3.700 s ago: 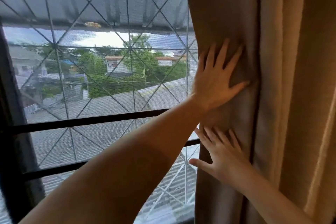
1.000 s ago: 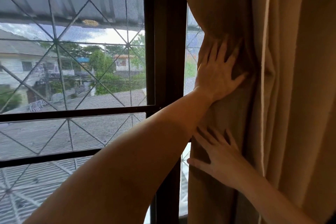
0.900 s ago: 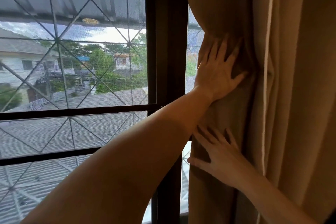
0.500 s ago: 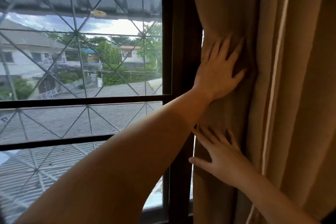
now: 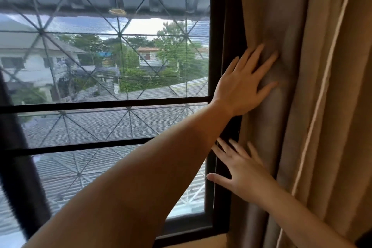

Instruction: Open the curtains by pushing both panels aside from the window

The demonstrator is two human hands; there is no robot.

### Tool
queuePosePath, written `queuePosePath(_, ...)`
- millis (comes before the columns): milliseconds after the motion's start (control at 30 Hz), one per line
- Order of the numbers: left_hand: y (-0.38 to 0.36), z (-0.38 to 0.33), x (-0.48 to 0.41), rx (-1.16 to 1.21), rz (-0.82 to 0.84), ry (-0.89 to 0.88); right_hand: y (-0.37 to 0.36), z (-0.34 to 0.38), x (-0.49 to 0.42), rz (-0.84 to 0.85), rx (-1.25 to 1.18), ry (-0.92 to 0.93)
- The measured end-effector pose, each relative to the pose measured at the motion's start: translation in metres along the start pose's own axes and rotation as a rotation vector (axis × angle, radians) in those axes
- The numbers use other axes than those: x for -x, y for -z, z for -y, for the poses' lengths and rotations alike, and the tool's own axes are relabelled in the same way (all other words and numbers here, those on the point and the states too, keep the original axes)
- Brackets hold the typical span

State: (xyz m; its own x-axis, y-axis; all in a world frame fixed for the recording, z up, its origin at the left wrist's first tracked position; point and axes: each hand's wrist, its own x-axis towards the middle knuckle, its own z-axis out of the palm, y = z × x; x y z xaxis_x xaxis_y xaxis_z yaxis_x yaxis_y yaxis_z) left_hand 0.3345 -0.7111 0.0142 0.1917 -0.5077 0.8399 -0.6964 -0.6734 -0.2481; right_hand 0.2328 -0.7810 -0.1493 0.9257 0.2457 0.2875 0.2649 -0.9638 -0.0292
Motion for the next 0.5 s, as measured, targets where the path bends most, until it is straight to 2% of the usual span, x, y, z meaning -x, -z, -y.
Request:
queuePosePath(300, 0.085, 0.063, 0.078, -0.065, 0.147, 0.005, -0.009, 0.115, -0.012, 0.003, -0.017, -0.015)
queuePosePath(500, 0.142, 0.122, 0.142, -0.107, 0.153, 0.008, -0.022, 0.208, -0.017, -0.002, -0.055, 0.026)
